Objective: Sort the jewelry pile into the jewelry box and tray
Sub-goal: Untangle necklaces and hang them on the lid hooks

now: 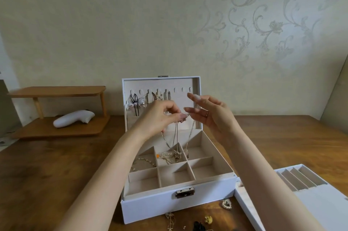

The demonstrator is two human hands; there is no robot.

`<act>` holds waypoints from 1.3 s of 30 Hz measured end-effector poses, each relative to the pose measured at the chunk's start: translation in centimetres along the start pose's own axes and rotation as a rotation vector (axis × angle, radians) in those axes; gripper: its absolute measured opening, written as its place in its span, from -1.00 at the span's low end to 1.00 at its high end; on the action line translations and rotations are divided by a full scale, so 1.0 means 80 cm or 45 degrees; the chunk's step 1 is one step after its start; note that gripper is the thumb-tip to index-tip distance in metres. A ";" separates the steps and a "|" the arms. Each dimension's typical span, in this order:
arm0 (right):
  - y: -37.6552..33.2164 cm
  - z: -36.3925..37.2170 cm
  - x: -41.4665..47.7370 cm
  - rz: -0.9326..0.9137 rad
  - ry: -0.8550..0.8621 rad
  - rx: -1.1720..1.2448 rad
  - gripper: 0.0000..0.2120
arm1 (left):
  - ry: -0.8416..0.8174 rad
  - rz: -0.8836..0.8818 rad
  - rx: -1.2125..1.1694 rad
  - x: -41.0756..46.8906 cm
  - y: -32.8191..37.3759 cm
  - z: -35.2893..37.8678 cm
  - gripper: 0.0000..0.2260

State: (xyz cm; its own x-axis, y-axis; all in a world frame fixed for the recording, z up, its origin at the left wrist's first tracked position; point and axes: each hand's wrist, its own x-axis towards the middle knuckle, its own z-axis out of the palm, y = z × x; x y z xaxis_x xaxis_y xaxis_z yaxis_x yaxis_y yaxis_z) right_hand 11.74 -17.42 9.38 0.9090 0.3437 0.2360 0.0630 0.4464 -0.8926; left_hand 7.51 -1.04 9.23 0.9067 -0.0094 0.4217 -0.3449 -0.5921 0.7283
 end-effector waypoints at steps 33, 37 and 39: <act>-0.007 -0.002 -0.001 -0.174 0.064 -0.121 -0.84 | 0.159 0.228 0.515 0.000 -0.009 -0.017 -0.97; -0.007 -0.002 0.000 -0.182 0.092 -0.161 -0.80 | 0.312 0.318 0.543 -0.001 -0.008 -0.014 -0.82; -0.007 -0.002 0.000 -0.182 0.086 -0.169 -0.80 | 0.337 0.326 0.524 -0.001 -0.006 -0.014 -0.85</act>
State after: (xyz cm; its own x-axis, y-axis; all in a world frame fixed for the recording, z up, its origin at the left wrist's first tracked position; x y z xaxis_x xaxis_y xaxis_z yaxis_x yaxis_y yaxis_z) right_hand 11.77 -17.84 9.81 0.9121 0.2265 0.3418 0.2432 0.3724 -0.8956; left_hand 7.31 0.15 9.43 0.6957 -0.0230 0.7180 -0.3749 -0.8642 0.3355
